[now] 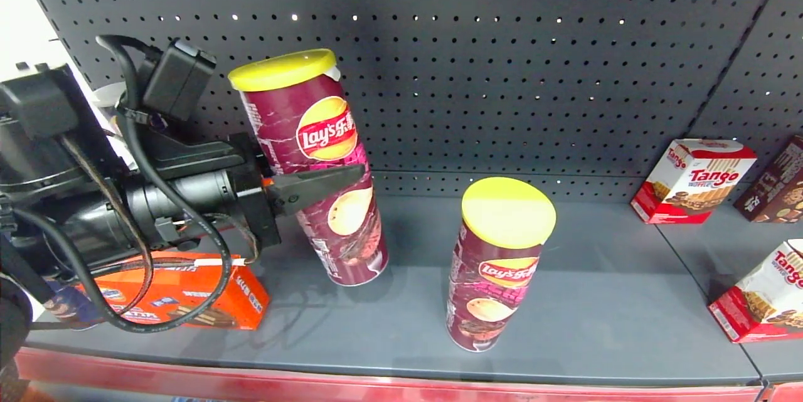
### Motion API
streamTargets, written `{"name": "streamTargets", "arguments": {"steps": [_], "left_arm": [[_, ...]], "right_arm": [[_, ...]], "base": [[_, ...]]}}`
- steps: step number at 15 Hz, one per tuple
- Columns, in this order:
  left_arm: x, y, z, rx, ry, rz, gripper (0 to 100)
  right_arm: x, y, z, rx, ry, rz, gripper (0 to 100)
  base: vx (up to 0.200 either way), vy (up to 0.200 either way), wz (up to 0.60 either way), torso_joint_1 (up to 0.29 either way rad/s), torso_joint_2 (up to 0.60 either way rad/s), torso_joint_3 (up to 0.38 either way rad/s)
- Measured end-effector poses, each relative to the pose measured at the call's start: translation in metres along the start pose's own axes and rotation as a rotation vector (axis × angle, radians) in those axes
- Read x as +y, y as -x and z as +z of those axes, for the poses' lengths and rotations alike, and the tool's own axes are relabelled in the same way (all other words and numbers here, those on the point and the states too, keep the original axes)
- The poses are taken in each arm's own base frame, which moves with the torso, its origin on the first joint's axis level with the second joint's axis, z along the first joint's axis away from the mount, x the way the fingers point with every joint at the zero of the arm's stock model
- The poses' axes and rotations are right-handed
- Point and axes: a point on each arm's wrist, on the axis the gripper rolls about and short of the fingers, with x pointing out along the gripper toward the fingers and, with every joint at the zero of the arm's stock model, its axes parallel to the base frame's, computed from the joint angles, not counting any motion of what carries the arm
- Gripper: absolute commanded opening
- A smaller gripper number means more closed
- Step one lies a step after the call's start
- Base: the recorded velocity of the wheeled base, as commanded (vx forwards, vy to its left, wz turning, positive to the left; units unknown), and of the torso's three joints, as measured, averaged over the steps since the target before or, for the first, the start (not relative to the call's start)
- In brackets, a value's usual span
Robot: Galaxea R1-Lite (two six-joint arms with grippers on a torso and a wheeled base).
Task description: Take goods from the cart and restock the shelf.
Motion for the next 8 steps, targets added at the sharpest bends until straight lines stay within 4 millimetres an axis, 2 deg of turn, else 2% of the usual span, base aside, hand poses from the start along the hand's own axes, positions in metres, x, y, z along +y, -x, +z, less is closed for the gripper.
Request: {"name": "streamTargets", "arguments": {"steps": [4, 8], "left_arm": [[0.006, -0.008, -0.002, 0.090, -0.013, 0.006, 0], [0.013, -0.024, 0.005, 0.087, -0.047, 0.012, 0]], "right_arm": [[0.000, 0.000, 0.000, 0.000, 0.000, 0.000, 100], [0.000, 0.000, 0.000, 0.000, 0.000, 0.000, 100]], "base": [[0.000, 0.000, 0.00, 0.000, 0.00, 0.000], [0.000, 0.000, 0.00, 0.000, 0.00, 0.000]]}}
